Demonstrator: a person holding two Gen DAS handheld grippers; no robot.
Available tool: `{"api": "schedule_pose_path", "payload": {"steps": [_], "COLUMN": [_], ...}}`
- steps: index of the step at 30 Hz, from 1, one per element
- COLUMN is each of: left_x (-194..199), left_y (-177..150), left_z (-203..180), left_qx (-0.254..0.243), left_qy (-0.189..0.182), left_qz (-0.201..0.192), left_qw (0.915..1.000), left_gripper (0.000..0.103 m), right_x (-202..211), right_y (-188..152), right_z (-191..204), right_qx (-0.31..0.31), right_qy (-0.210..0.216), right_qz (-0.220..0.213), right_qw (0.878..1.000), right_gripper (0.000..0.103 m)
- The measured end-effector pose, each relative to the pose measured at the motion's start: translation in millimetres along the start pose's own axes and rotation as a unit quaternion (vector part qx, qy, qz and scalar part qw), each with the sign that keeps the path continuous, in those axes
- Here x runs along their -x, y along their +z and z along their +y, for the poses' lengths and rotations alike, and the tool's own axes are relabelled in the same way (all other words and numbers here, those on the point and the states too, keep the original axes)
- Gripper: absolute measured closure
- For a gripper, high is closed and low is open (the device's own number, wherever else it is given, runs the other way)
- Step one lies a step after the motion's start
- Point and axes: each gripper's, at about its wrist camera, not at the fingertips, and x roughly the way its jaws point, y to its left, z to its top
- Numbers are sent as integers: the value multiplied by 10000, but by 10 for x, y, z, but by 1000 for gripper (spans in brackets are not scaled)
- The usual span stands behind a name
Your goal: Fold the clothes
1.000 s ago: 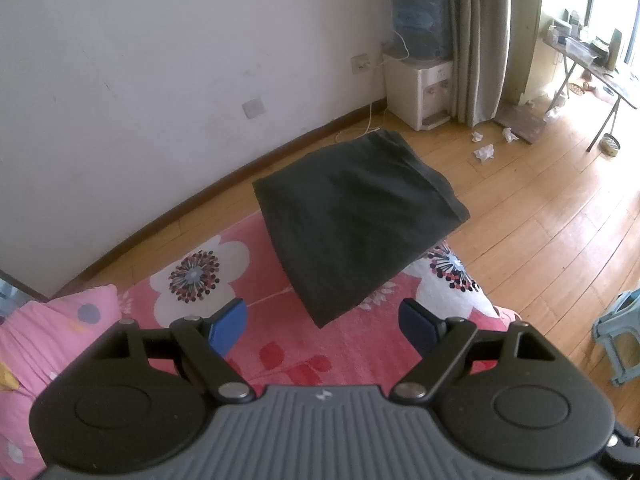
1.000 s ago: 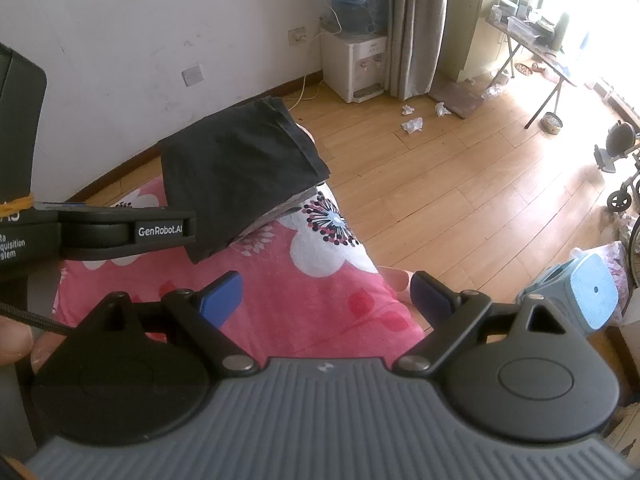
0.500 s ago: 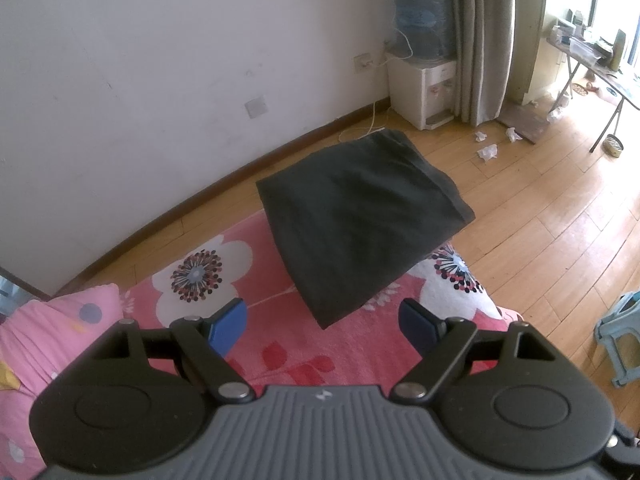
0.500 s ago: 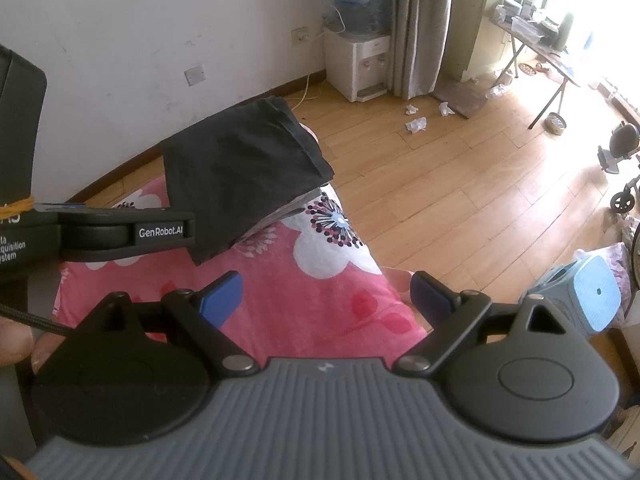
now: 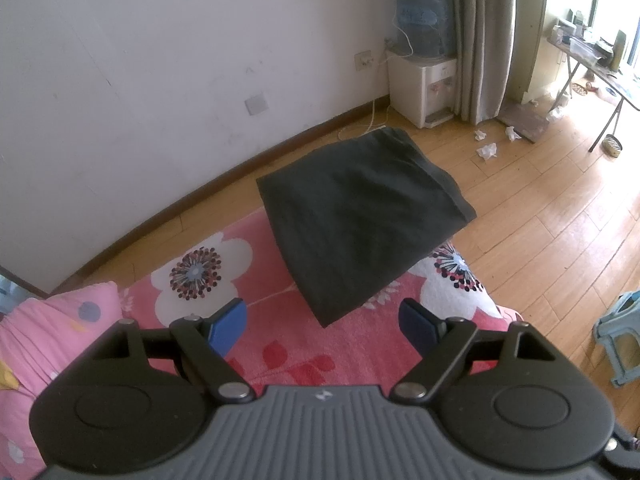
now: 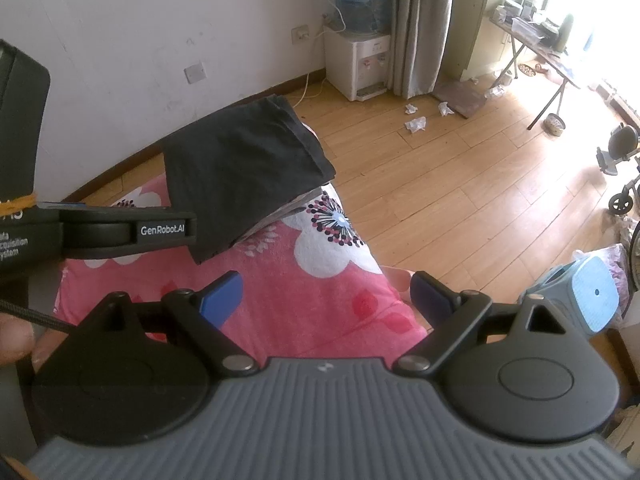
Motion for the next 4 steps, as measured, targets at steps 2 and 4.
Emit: {"api": "schedule_pose_path", "payload": {"steps": [2,4], "left_x": [1,3], "left_y": [-9,-19], "left_z": [-3,-7], "left_qx": [-1,-6], "left_qy": [1,5], "left_qz": [-7,-10], "left_qw": [10000,10000], "left_gripper": [19,19], "right_x": [3,4], "right_y": [-6,-15], "right_z": [-2,-6], "right_qx": [-2,-18], "right_qy": [-15,-20], "right_qz": [-1,0], "right_qw": [10000,10000], "right_gripper": [12,12]}}
